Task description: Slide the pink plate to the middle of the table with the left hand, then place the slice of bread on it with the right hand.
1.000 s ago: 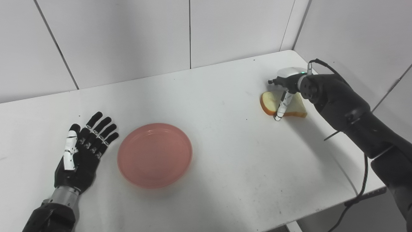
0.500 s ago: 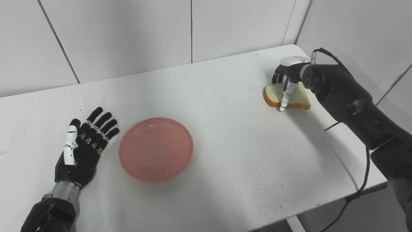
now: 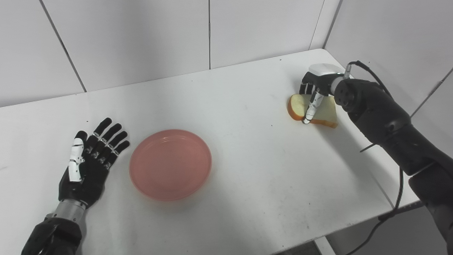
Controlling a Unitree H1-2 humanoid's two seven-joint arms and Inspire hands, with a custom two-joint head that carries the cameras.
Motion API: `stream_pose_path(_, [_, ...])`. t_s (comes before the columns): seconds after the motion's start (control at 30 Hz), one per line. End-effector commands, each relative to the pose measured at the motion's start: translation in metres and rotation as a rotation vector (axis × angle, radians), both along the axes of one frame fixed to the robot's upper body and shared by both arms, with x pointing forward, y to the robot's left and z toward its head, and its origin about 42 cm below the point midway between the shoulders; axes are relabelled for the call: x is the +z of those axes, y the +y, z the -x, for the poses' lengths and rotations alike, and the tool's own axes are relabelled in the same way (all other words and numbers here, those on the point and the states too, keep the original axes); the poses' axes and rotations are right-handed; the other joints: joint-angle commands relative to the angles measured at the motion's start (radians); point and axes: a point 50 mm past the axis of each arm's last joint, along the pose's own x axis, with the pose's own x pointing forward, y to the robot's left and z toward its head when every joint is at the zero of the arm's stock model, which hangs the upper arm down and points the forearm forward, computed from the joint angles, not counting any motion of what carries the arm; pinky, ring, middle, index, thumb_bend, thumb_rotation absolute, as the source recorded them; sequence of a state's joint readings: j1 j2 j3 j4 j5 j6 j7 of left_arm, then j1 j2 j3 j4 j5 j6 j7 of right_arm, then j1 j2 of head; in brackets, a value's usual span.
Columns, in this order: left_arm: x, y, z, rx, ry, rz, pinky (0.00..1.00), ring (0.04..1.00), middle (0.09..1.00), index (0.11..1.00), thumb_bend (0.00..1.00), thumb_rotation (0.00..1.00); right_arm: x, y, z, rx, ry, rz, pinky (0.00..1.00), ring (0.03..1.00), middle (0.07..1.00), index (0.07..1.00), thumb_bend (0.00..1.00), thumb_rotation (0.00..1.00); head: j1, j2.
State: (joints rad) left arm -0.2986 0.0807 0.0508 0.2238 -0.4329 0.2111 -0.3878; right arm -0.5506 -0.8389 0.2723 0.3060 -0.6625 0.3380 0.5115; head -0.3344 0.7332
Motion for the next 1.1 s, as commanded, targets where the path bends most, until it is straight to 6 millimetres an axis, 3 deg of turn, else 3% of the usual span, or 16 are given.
stream_pose_path(0.0, [-0.022,0.005,0.01,0.013,0.114,-0.029,0.85,0.856,0.867,0.858,0.41,1.0,0.015,0.003,0.0,0.055,-0.032,0.0,0.43,0.481,0.483,0.492,0.53,0.0,0.001,0.001])
stream_pose_path(0.5, [-0.024,-0.001,0.008,0.013,0.112,-0.022,0.85,0.854,0.864,0.856,0.41,1.0,0.076,0.04,0.01,0.149,-0.146,0.007,0.43,0.478,0.484,0.492,0.53,0.0,0.003,-0.011])
stream_pose_path(0.77, [-0.026,-0.006,0.007,0.009,0.116,-0.01,0.85,0.854,0.859,0.852,0.42,1.0,0.105,0.081,0.02,0.289,-0.183,0.014,0.46,0.508,0.508,0.468,0.53,0.0,0.026,-0.016])
stream_pose_path(1.07, [-0.029,-0.014,0.005,0.005,0.108,-0.03,0.85,0.861,0.865,0.855,0.42,1.0,0.118,0.123,0.024,0.416,-0.202,0.006,0.45,0.491,0.5,0.476,0.53,0.0,0.062,-0.028])
